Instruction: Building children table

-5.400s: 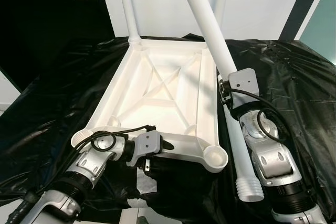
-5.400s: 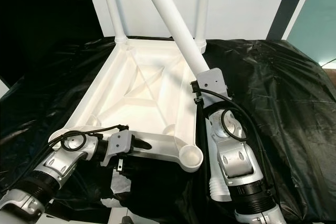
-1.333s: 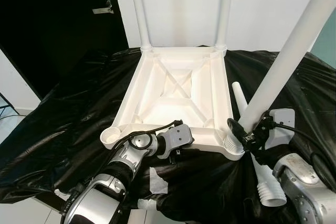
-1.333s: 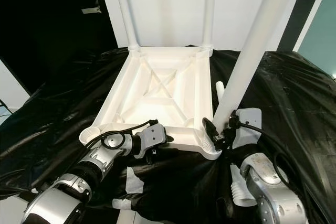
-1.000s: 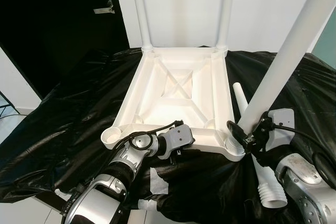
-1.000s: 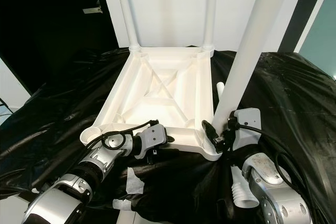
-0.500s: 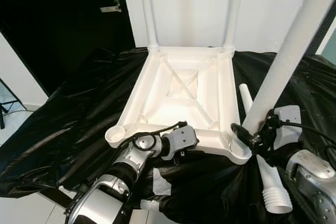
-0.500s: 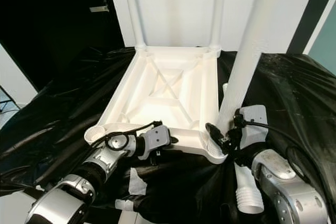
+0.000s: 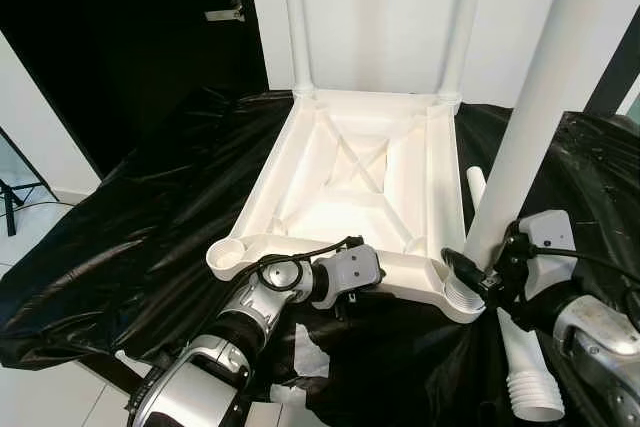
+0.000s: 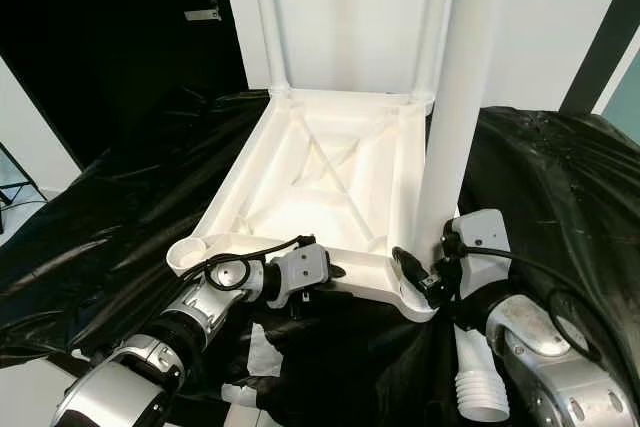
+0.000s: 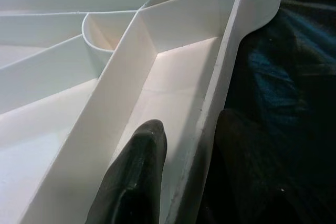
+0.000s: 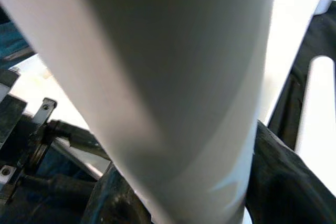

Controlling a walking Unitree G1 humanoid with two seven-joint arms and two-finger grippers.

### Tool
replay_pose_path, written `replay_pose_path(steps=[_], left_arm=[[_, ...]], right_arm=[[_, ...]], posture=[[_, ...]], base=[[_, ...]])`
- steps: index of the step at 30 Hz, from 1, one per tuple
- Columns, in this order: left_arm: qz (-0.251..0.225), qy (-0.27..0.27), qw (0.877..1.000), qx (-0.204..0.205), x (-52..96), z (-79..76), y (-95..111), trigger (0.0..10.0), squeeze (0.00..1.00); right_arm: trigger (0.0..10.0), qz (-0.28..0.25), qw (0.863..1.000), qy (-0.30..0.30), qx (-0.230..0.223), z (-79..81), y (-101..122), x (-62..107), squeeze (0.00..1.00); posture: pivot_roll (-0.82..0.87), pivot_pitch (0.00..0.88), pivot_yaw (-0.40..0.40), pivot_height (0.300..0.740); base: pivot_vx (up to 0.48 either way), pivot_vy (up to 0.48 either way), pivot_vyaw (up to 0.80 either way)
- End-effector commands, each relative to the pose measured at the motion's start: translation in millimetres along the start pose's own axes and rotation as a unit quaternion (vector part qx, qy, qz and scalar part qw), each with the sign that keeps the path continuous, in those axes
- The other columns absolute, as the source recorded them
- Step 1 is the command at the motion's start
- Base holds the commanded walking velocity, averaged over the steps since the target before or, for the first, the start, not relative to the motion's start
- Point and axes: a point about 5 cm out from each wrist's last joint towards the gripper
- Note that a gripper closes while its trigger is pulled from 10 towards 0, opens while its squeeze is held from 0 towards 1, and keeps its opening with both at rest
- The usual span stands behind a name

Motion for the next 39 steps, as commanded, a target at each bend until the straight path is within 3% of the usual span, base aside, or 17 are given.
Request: replay_pose_path(steps=[1, 3, 12, 13, 14, 17, 18, 20, 24, 28, 39], left_arm=[[0.041, 0.109, 0.992, 0.038, 14.8, 12.4, -20, 10.0, 0.00], [0.041, 0.107, 0.993, 0.035, 14.7, 12.9, -20, 10.0, 0.00], [0.044, 0.104, 0.993, 0.031, 16.6, 14.4, -20, 10.0, 0.00], [0.045, 0.103, 0.993, 0.031, 17.0, 14.9, -20, 10.0, 0.00], [0.045, 0.103, 0.993, 0.032, 17.0, 14.9, -20, 10.0, 0.00], [0.045, 0.103, 0.993, 0.032, 17.0, 14.9, -20, 10.0, 0.00], [0.045, 0.099, 0.993, 0.034, 15.7, 13.3, -21, 10.0, 0.00], [0.044, 0.097, 0.994, 0.035, 15.0, 12.5, -21, 10.0, 0.00], [0.041, 0.099, 0.993, 0.041, 16.6, 12.8, -21, 10.0, 0.00], [0.042, 0.103, 0.993, 0.047, 20.4, 13.7, -24, 10.0, 0.00], [0.046, 0.115, 0.991, 0.047, 53.7, 16.0, -37, 10.0, 0.00]], right_arm=[[10.0, 0.176, 0.981, 0.034, -0.081, 20.7, -69, 6.7, 0.00], [10.0, 0.160, 0.981, 0.004, -0.113, 21.2, -70, 5.5, 0.00], [10.0, 0.140, 0.977, -0.046, -0.154, 27.1, -66, 2.3, 0.00], [10.0, 0.098, 0.980, -0.110, -0.134, 19.9, -58, -0.2, 0.00], [10.0, 0.080, 0.980, -0.132, -0.127, 16.9, -55, -0.7, 0.00], [10.0, 0.067, 0.979, -0.148, -0.122, 15.0, -53, -0.8, 0.00], [10.0, 0.014, 0.974, -0.180, -0.137, 11.3, -48, -1.9, 0.00], [10.0, -0.006, 0.973, -0.187, -0.138, 11.4, -47, -3.5, 0.00], [10.0, -0.065, 0.974, -0.193, -0.100, 19.4, -44, -10.7, 0.00], [10.0, -0.104, 0.971, -0.196, -0.090, 25.9, -41, -13.4, 0.00], [10.0, -0.181, 0.941, -0.263, -0.108, 64.3, -27, -43.9, 0.00]], posture=[[-0.08, 0.000, 0.036, 0.740], [-0.08, 0.000, 0.042, 0.740], [-0.09, 0.000, 0.059, 0.740], [-0.09, 0.000, 0.062, 0.740], [-0.09, 0.000, 0.062, 0.740], [-0.09, 0.000, 0.062, 0.740], [-0.08, 0.000, 0.072, 0.740], [-0.08, 0.000, 0.072, 0.740], [-0.04, 0.000, 0.079, 0.740], [-0.03, 0.000, 0.079, 0.740], [0.17, 0.063, 0.144, 0.740]], base=[[0.000, 0.000, 0.00], [0.000, 0.000, 0.00], [0.000, 0.000, 0.00], [0.000, 0.000, 0.00], [0.000, 0.000, 0.00], [0.000, 0.000, 0.00], [0.000, 0.000, 0.00], [0.000, 0.000, 0.00], [0.000, 0.000, 0.00], [0.000, 0.000, 0.00], [0.000, 0.000, 0.00]])
Point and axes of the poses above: a point about 5 cm out from each wrist's last joint towards the gripper, its own x axis pointing back from the gripper into the wrist, its own y axis along the axis of the wrist's last joint, z = x × y, and after that the axes turned 1 degree about -x, right-handed
